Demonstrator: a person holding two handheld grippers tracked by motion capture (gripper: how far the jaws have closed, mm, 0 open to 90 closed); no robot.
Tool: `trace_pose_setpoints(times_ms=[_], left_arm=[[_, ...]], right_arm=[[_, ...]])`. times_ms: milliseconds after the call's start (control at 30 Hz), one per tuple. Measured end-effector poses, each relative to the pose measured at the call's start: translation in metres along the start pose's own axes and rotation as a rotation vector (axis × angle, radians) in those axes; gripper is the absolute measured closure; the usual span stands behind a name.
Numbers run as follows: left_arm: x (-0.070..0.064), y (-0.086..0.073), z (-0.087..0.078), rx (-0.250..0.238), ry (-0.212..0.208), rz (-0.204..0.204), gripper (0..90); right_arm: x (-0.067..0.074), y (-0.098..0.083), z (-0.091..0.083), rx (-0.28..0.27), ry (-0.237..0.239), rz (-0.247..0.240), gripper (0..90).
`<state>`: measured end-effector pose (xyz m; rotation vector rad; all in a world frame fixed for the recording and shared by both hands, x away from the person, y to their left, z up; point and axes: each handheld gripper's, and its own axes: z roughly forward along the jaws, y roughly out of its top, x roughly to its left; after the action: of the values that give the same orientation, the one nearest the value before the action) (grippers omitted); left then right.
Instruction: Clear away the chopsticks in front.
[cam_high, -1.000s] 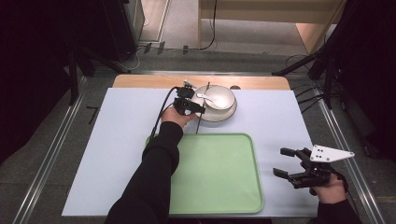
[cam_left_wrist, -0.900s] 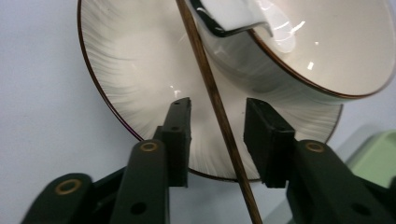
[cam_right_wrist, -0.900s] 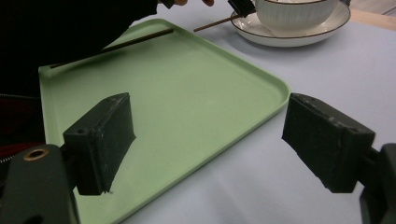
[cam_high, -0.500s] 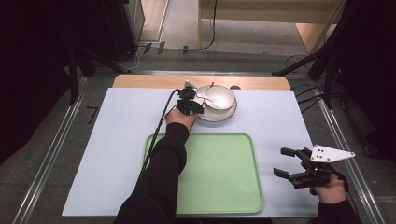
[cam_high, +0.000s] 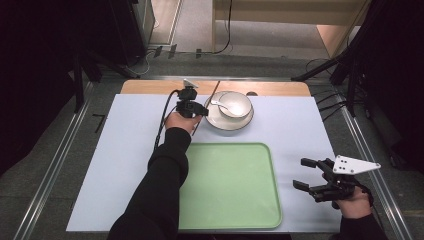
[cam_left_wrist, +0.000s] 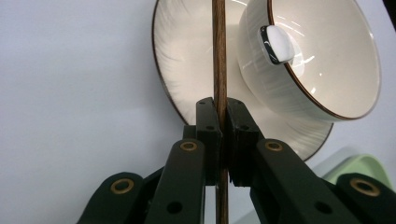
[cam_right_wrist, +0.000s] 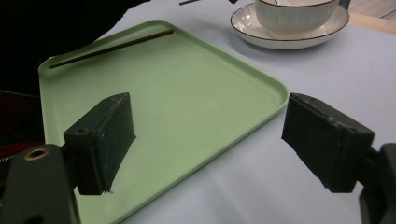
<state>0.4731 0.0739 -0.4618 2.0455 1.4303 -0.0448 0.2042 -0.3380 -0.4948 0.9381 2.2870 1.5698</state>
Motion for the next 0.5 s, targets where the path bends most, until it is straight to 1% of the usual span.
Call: trace_pose_setpoints(times_ms=[67,100,333,400,500], left_arm=[[0.002,-0.001,-0.008,0.002,-0.001,0.004,86.0],[0.002,-0.002,-0.011,0.002,0.002,-0.001,85.9],[0.01,-0.01,-0.035,0.005,-0.012,-0.016,85.9],[0.013,-0.013,-0.041,0.0,-0.007,-0.015,86.0],[0.017,-0.019,-0.046,0.004,-0.002,-0.02,86.1]], right_arm=[[0.0,0.0,0.0,0.0,0.0,0.0,17.2],[0.0,0.0,0.0,0.001,-0.001,-0.001,17.2],[0.0,0.0,0.001,0.004,0.002,0.0,17.2],[0.0,0.0,0.001,0.005,0.0,-0.001,17.2],[0.0,0.0,0.001,0.005,-0.002,-0.001,17.2]])
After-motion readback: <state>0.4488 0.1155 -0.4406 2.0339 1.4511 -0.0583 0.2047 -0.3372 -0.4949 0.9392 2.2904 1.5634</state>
